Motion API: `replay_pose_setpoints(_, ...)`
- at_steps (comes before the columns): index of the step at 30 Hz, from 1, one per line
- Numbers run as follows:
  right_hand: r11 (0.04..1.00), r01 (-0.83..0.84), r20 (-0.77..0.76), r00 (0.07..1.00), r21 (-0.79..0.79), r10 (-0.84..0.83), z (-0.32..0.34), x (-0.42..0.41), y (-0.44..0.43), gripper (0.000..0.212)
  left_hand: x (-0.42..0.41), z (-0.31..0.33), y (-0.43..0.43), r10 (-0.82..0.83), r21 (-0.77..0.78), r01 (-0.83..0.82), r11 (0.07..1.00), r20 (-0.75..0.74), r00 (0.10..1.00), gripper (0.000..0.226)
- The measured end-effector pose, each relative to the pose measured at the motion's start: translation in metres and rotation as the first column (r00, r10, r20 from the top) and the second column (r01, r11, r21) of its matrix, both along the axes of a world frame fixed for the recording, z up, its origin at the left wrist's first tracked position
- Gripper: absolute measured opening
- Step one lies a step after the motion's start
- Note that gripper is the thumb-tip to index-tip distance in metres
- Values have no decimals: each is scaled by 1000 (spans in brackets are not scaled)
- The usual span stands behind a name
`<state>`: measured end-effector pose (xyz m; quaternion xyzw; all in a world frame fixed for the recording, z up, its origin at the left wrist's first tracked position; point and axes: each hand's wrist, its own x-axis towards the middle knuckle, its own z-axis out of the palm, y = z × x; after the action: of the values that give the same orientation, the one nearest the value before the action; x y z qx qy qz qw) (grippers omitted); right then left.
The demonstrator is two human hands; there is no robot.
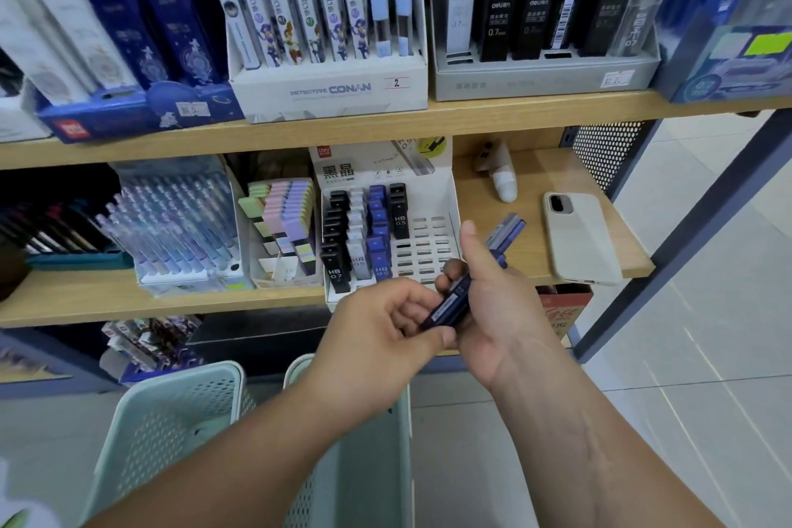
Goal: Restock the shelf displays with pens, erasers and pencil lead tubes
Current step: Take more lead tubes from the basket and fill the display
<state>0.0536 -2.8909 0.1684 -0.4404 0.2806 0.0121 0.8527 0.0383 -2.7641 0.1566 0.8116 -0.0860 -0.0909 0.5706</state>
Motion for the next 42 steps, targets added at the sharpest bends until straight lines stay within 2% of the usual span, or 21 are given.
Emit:
replay_pose_setpoints(4, 992, -97, 32, 994, -80, 100, 1, -6, 0, 41, -4, 2, 6, 37, -137, -51, 989, -101, 994, 14)
replay_pose_setpoints(7, 985, -161, 64, 984, -70, 165, 2, -9, 0, 67, -9, 4, 7, 86, -215, -127, 968, -190, 978, 10)
replay_pose_setpoints(9, 988, -144, 60, 987, -47, 146, 1, -9, 2, 73, -11, 4, 7, 123, -264, -193, 945, -260, 958, 17)
replay_pose_setpoints(12, 997, -75, 58, 995, -29, 77, -3, -5, -1, 38, -12, 3, 10, 172, -306, -268, 914, -307, 936, 19)
replay_pose_setpoints(14, 997, -66, 48, 997, -41, 68, -5, -5, -2, 24, -12, 2, 12, 189, -304, -288, 908, -316, 930, 16)
replay_pose_setpoints(21, 979, -150, -4, 989, -140, 151, -6, -6, -4, 14, -8, 0, 19, 79, -248, -167, 954, -328, 941, 11)
replay_pose_setpoints(24, 958, -215, -14, 976, -191, 216, -8, -6, -3, 12, 0, -3, 20, 127, -178, -177, 968, -263, 956, 6)
replay_pose_setpoints(26, 935, -263, -23, 964, -237, 265, -10, -7, -1, 12, 10, -3, 20, 140, -139, -165, 977, -173, 975, 17)
replay_pose_setpoints(30, 924, -300, -34, 953, -237, 301, -9, -7, -1, 12, 32, 3, 15, -6, -52, 6, 999, 1, 1000, 30)
replay_pose_setpoints(33, 955, -225, -43, 974, -192, 221, -9, -5, -8, 11, 45, 10, 6, -61, 62, 55, 997, 98, 993, 29)
replay_pose_setpoints(38, 992, -58, -95, 994, -110, 47, -14, -3, -21, 13, 86, 19, -6, 72, 130, -107, 986, 248, 966, 20)
replay_pose_setpoints(42, 995, -27, -75, 997, -98, 20, -15, -3, -31, 12, 111, 25, -13, 77, 238, -181, 954, 388, 918, 19)
